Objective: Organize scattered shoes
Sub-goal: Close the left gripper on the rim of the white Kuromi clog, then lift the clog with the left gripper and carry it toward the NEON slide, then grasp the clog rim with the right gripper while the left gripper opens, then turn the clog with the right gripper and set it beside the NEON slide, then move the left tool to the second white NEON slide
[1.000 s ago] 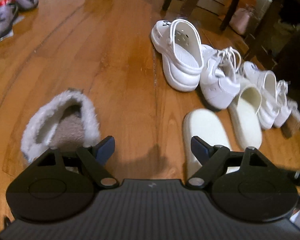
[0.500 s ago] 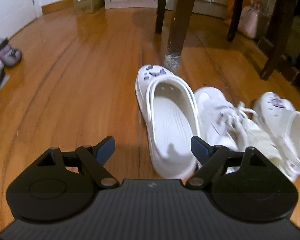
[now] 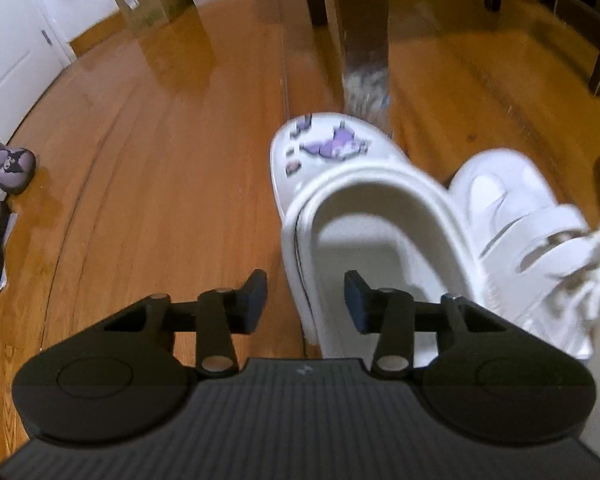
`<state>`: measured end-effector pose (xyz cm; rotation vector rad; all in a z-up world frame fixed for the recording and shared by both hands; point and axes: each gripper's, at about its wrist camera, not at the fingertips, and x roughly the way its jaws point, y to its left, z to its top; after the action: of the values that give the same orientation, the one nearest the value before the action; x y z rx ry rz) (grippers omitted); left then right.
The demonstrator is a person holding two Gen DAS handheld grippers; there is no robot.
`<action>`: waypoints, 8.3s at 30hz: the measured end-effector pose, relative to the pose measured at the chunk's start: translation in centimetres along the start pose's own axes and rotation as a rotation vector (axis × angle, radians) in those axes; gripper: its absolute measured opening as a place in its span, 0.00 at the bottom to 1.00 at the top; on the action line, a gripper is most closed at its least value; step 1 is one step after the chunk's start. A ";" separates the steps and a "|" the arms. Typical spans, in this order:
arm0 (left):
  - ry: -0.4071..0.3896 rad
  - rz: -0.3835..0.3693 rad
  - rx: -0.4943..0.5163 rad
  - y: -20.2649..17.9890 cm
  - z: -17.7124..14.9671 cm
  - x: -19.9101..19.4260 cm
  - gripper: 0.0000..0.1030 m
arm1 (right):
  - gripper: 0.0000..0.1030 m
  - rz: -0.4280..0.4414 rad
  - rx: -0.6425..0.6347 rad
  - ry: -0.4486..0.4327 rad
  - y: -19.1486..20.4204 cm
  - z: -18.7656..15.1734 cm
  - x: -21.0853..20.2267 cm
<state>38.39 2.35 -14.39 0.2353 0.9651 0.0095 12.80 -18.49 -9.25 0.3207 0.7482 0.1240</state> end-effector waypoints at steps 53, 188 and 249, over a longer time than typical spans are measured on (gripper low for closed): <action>-0.117 -0.499 0.022 -8.3 -18.5 -24.7 0.14 | 0.81 -0.392 0.068 0.193 -4.7 -1.6 -13.8; 0.126 -0.932 -0.022 -5.7 -26.5 -19.2 0.77 | 1.00 -0.211 -0.624 0.736 -7.1 -7.7 -2.3; 0.007 -0.527 -0.036 -0.5 -17.3 -24.6 0.86 | 0.93 -0.462 -0.142 0.366 8.6 -8.8 -8.5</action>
<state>10.16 2.41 -3.95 -0.0576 1.0097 -0.4548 0.62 -10.13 -6.95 -0.0183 1.1516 -0.2064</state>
